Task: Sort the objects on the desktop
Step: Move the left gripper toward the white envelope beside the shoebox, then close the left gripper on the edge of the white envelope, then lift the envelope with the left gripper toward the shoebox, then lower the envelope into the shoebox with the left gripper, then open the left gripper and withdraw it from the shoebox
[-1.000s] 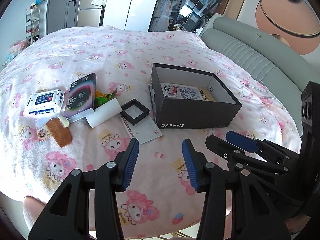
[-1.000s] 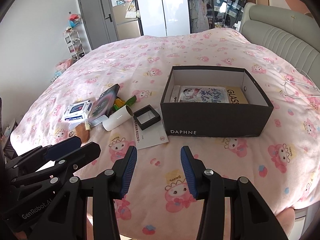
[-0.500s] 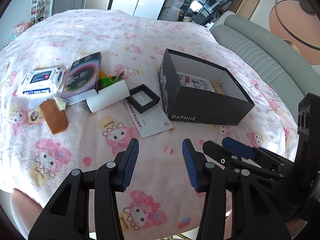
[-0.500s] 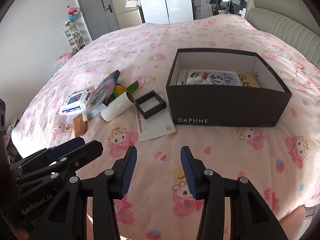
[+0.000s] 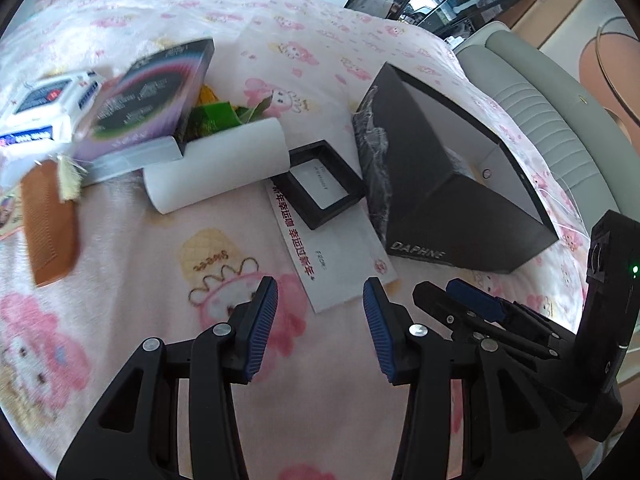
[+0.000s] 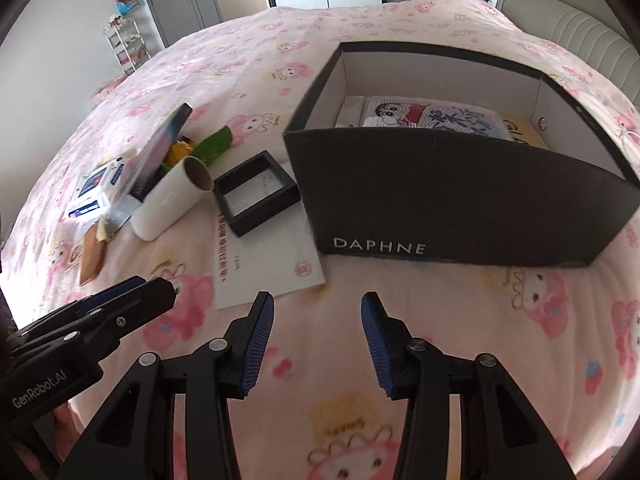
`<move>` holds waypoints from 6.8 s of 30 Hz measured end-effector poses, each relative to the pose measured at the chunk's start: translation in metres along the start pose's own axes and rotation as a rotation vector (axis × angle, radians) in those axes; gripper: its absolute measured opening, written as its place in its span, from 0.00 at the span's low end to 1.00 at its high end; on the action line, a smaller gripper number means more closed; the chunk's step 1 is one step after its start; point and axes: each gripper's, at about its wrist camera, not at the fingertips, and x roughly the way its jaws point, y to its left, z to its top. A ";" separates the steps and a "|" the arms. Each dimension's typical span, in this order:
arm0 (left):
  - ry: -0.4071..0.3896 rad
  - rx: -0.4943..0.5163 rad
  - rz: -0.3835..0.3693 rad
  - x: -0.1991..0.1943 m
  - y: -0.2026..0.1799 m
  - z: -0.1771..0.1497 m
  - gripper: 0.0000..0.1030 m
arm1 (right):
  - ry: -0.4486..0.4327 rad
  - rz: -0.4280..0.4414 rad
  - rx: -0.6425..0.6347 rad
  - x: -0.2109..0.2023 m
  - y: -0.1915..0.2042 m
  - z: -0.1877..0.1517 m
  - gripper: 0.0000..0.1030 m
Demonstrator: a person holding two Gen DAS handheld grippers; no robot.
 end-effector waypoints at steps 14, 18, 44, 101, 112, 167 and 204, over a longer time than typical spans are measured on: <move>0.080 -0.104 -0.035 0.050 0.018 0.004 0.27 | 0.067 0.033 0.066 0.037 -0.012 0.000 0.40; 0.080 -0.121 -0.064 0.045 0.018 0.002 0.18 | 0.064 0.039 0.076 0.029 -0.012 -0.006 0.40; 0.114 -0.114 -0.023 0.025 0.002 -0.034 0.20 | 0.126 0.122 0.155 -0.007 -0.017 -0.060 0.40; 0.187 -0.159 -0.059 -0.010 0.019 -0.068 0.37 | 0.148 0.152 0.116 -0.023 -0.024 -0.073 0.44; 0.183 -0.153 -0.051 -0.010 0.021 -0.070 0.39 | 0.149 0.141 0.145 -0.015 -0.033 -0.077 0.44; -0.016 0.310 -0.066 0.015 -0.216 0.086 0.39 | -0.207 0.136 0.250 -0.114 -0.171 0.069 0.44; 0.102 0.284 0.151 0.122 -0.174 0.143 0.36 | -0.032 -0.030 0.259 -0.001 -0.163 0.116 0.44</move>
